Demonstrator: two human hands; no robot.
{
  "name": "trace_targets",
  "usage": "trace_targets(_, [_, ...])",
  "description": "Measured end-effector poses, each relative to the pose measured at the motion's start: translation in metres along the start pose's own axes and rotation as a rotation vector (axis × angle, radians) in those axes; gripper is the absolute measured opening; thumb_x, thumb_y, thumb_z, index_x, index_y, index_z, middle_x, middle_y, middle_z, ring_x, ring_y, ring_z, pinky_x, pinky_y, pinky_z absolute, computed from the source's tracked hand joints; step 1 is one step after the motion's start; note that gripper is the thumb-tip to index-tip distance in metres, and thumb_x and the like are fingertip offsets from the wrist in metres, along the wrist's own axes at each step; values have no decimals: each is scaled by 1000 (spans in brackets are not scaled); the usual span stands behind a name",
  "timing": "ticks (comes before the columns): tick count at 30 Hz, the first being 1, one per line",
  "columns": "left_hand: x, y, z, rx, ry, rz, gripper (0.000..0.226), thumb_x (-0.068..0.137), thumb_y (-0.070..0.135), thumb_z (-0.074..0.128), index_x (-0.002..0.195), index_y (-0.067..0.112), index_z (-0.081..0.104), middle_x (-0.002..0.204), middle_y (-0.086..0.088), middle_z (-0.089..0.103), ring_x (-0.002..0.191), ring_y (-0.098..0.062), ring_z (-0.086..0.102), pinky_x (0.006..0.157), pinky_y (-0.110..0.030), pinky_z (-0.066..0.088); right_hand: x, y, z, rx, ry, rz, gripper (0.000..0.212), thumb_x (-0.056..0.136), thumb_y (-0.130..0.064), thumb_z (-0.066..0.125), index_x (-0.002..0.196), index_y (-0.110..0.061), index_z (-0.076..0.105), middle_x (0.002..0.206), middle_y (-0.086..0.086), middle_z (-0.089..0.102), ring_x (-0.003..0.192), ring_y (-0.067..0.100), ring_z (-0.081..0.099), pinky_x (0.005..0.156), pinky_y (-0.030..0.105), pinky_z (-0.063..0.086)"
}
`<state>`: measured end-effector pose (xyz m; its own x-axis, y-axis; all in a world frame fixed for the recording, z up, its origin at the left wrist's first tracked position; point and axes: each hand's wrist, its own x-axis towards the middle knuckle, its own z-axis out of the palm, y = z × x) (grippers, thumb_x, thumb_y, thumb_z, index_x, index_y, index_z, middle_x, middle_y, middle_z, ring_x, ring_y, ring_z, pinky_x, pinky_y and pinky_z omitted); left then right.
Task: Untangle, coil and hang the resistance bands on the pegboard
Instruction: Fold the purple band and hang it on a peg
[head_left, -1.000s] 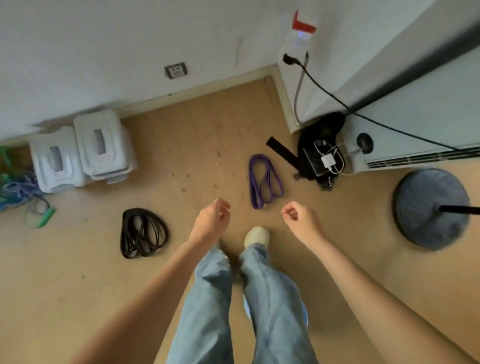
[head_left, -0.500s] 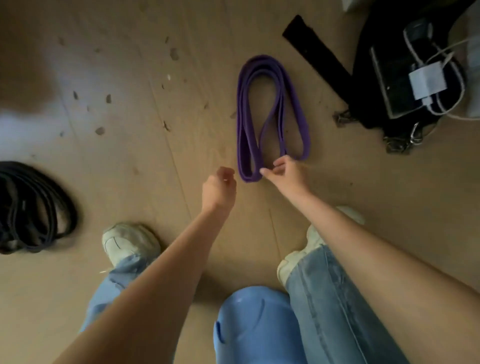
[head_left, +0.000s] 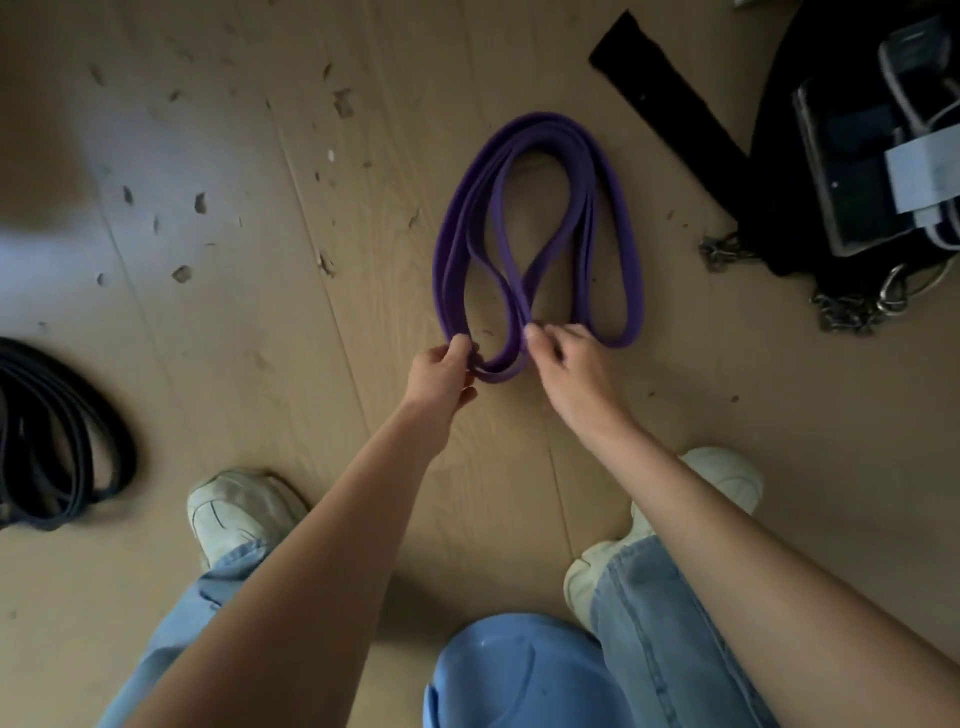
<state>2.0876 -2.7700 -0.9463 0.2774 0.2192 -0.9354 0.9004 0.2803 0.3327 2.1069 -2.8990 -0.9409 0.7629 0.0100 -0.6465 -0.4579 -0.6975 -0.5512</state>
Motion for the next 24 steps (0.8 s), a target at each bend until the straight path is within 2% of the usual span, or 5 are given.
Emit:
trace_targets(2, [4, 2, -6, 62, 36, 69, 20, 95, 16, 41, 90, 6, 58, 76, -2, 55, 64, -10, 51, 53, -15, 48, 7, 7, -13, 43, 168, 46, 34, 97, -30, 45, 102, -2, 64, 111, 17, 55, 97, 33, 58, 84, 32, 39])
trace_targets(4, [8, 0, -10, 52, 53, 118, 17, 95, 11, 43, 85, 4, 56, 75, -5, 51, 63, -10, 53, 53, -11, 50, 14, 23, -25, -217, 281, 15, 27, 92, -26, 53, 108, -6, 61, 119, 14, 49, 106, 33, 51, 87, 33, 37])
trace_targets(8, [13, -10, -17, 48, 72, 180, 17, 92, 8, 49, 77, 10, 56, 70, -3, 50, 62, -8, 56, 59, -13, 53, 29, 46, -24, -877, 30, -78, 30, 87, -22, 61, 115, -13, 56, 134, 7, 38, 121, 33, 32, 93, 42, 31])
trace_targets(16, [19, -7, -22, 104, 167, 239, 18, 90, 9, 50, 73, 12, 54, 65, 0, 49, 48, 1, 57, 70, -20, 56, 30, 23, -71, -384, 120, -68, 15, 88, -15, 52, 100, -6, 54, 98, 22, 65, 93, 40, 59, 75, 41, 45])
trace_targets(24, [16, -3, -26, 171, 188, 254, 3, 88, 10, 57, 86, 11, 54, 79, -2, 58, 64, -6, 60, 73, -25, 54, 22, -6, 8, -430, -125, -86, 41, 84, -20, 64, 120, -5, 51, 123, 12, 51, 113, 30, 52, 93, 34, 38])
